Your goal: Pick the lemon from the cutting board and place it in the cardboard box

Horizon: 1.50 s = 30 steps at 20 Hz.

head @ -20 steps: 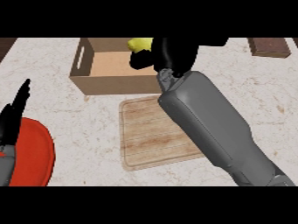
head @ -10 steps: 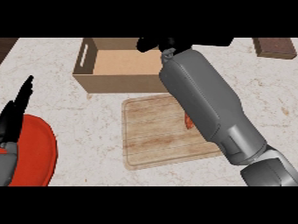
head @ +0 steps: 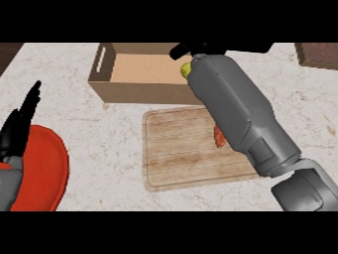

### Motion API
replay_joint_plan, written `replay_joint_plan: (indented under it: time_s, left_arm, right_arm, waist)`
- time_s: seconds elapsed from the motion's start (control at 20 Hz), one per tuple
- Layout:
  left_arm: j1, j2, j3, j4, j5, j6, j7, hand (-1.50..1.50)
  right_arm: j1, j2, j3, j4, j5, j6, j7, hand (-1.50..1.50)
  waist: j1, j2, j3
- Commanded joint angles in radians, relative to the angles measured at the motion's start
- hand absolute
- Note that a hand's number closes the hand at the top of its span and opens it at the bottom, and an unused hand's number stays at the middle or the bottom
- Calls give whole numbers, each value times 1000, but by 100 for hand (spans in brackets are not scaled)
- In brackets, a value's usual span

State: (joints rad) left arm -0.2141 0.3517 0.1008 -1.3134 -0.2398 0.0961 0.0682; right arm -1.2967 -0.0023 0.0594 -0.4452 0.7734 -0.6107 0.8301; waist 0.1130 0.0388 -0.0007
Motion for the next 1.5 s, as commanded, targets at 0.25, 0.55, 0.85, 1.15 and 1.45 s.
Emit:
replay_joint_plan:
  time_s: [0.25, 0.55, 0.85, 1.15, 1.45]
  left_arm:
    - [0, 18, 14, 0, 12, -24, -6, 0]
    - [17, -20, -4, 22, -12, 10, -5, 0]
    - [40, 14, 31, -36, 12, -16, 48, 0]
    - [133, 21, 76, 0, 13, 2, -39, 0]
    - [164, 0, 95, -5, 15, 31, -47, 0]
  right_arm:
    - [-45, 2, -25, 80, -51, -222, -162, -150]
    - [7, 2, -61, 32, -106, -444, -285, -150]
    - [62, 2, -59, -80, -246, -469, -417, -150]
    - [225, 2, 8, -232, -232, -470, -353, -150]
    - [549, -50, 53, -578, -195, -356, -348, -150]
  waist:
    - [9, -3, 0]
    - [-19, -11, 1]
    - [-55, -30, 2]
    - [-117, -47, 0]
    - [-160, -57, 0]
